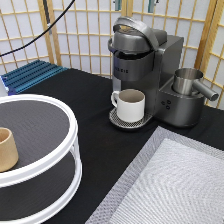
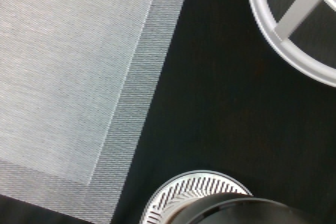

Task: Make coffee

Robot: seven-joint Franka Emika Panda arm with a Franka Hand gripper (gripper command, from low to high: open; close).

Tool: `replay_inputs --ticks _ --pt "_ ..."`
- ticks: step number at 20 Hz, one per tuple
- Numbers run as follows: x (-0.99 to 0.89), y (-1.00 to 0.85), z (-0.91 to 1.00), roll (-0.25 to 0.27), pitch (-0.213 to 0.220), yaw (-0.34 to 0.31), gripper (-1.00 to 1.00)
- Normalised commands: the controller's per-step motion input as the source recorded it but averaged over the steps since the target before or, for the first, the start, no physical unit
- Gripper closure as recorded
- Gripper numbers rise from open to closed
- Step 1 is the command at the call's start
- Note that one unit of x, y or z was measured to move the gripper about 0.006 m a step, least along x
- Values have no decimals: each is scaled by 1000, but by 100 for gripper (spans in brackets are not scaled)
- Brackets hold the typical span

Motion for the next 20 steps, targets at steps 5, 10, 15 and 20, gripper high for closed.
replay_inputs --ticks 5,10,15,20 --pt "0 -87 -220 -3 0 -122 -100" --pt "57 -27 -470 -14 0 -142 -100" --pt "30 -109 -606 -5 0 -107 -100" --pt "19 -664 -113 55 19 -82 -100"
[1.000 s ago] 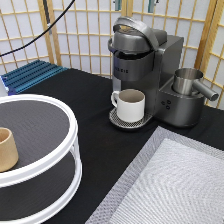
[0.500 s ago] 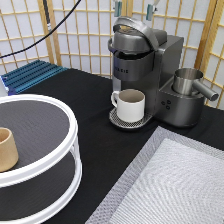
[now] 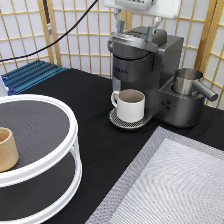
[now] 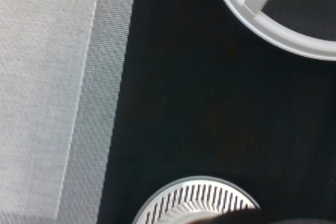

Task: Make coffee

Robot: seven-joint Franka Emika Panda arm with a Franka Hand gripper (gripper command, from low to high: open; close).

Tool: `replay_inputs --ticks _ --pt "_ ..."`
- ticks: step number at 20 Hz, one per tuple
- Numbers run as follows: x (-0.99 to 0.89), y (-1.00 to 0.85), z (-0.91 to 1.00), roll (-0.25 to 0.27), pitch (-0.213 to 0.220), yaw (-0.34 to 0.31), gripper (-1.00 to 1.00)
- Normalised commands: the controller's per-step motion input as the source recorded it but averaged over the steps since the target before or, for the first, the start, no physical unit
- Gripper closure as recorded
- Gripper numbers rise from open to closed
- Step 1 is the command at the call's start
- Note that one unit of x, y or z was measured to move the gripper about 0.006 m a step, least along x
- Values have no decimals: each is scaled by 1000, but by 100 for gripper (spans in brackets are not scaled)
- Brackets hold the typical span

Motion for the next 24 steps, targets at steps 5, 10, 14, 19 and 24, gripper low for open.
replay_inputs --ticks 5,10,14,19,24 --pt "12 -615 -161 129 43 -86 -100" --pt "112 575 493 15 36 -62 -100" --pt "96 596 976 0 17 0 -100" --pt "8 -143 746 11 23 -26 -100" --pt "-7 -669 280 2 4 -94 -100"
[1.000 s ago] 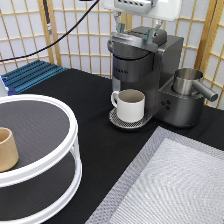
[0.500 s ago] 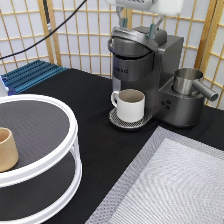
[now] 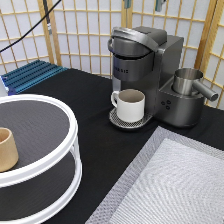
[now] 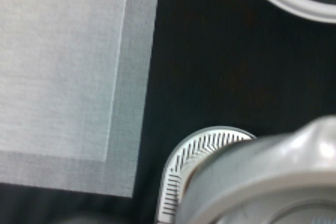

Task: Make coffee

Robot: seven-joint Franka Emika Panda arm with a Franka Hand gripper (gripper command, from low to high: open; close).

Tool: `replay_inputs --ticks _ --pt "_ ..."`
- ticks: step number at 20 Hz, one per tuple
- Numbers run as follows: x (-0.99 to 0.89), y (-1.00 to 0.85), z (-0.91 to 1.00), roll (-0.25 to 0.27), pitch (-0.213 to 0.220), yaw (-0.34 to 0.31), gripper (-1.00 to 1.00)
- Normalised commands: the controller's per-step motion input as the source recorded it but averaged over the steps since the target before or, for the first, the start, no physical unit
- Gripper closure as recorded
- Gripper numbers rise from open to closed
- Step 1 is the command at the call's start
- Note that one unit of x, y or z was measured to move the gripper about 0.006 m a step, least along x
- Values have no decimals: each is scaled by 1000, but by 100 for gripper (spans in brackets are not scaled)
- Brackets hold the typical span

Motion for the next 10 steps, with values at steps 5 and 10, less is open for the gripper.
replay_inputs --ticks 5,10 --pt "-327 -275 -106 -19 0 -111 -100" --pt "-204 54 -525 -60 0 -73 -100"
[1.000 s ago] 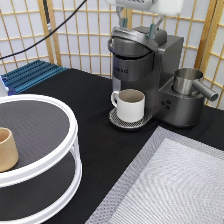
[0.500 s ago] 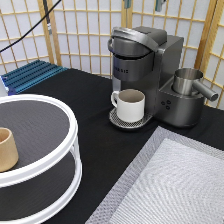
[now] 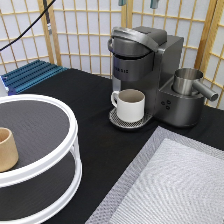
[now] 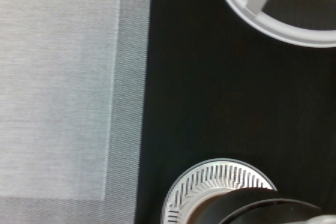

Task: Make coffee

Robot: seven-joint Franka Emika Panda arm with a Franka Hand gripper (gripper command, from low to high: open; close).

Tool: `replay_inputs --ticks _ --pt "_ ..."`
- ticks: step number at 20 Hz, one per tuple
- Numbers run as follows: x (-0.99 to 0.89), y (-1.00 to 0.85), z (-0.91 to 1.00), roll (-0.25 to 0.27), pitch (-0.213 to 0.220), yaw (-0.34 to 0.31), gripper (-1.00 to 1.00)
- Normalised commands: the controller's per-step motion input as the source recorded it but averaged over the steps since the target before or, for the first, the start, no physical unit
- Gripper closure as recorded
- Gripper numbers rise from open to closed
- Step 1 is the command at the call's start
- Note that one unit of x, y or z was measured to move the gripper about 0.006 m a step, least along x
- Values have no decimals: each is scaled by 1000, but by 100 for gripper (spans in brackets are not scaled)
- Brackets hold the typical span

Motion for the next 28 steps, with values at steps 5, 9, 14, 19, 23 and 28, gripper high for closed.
replay_inputs --ticks 5,9,14,19,23,28 --pt "-285 -147 -499 -61 0 -51 -100" --pt "-201 -277 -602 -54 -3 -52 -100" --pt "-359 -463 -1000 -6 -32 -27 -100" --pt "43 -143 -953 1 -4 -1 -100" --pt "-42 -2 520 35 30 3 -100" --pt "311 -412 1000 36 12 0 -100"
